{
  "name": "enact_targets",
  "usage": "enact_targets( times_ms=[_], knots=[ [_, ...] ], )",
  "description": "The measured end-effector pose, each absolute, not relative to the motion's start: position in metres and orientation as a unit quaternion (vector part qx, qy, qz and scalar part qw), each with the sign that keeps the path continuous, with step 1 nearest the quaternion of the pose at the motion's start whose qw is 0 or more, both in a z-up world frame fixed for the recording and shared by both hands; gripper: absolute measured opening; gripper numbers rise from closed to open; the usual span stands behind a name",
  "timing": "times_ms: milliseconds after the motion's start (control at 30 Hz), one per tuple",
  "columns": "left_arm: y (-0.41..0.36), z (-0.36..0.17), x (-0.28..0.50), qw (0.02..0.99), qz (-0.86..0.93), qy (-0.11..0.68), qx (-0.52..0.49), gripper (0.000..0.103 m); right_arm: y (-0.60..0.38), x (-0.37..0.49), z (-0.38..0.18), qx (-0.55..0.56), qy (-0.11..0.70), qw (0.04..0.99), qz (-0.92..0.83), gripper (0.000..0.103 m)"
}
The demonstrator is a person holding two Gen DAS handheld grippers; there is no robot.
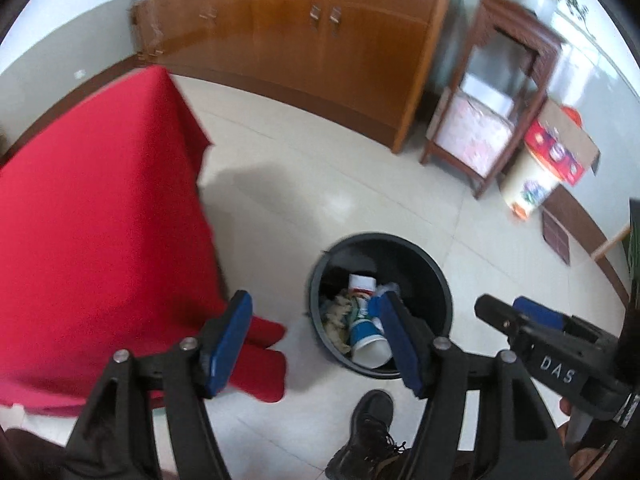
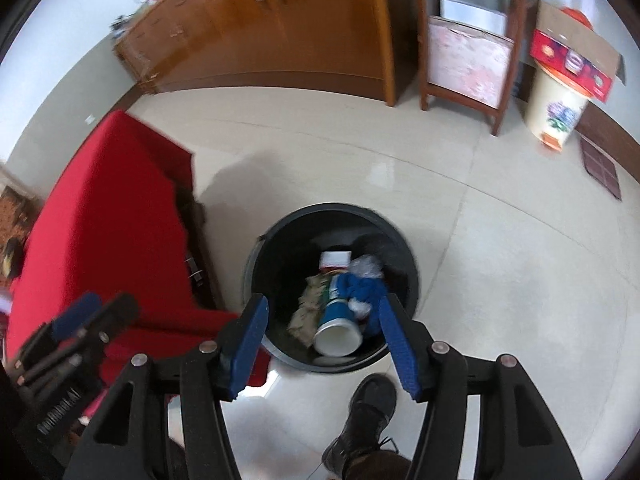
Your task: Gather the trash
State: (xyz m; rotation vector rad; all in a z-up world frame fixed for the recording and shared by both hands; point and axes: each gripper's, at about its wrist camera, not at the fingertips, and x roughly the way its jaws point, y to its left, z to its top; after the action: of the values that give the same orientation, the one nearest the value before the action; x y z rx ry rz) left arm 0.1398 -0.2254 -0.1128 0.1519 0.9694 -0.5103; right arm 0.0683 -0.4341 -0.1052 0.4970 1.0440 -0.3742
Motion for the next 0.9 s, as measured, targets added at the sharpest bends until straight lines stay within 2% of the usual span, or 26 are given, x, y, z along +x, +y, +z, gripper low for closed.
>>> enact_targets(
  times_ms=[133,267,567,700,833,900],
  knots=[
    [-0.182,-0.093,0.127,0.872,-0.202,0.442,0.061,0.068,-0.394,0.067,-0.078,0.21,0.48,0.841,-0.138,0.062],
    [-0.138,-0.075,0.112,0.89,-0.161,0.424,0.047,0.07,-0.347,0.065,-0.051,0.175,0.468,0.86,-0.099,0.069],
    [-0.064,-0.04,0.075,0.919,-0.082,0.385,0.022,0.078,-0.259,0.053,-0.01,0.129,0.439,0.889,-0.03,0.07],
    [-0.039,-0.028,0.059,0.928,-0.062,0.367,0.014,0.08,-0.224,0.042,0.01,0.103,0.424,0.9,-0.014,0.075],
    [-0.016,-0.018,0.044,0.933,-0.047,0.357,0.002,0.093,-0.2,0.025,0.029,0.094,0.412,0.906,-0.024,0.078],
    [-0.005,-0.013,0.036,0.935,-0.044,0.351,-0.009,0.094,-0.191,0.015,0.038,0.086,0.402,0.911,-0.033,0.08]
  ],
)
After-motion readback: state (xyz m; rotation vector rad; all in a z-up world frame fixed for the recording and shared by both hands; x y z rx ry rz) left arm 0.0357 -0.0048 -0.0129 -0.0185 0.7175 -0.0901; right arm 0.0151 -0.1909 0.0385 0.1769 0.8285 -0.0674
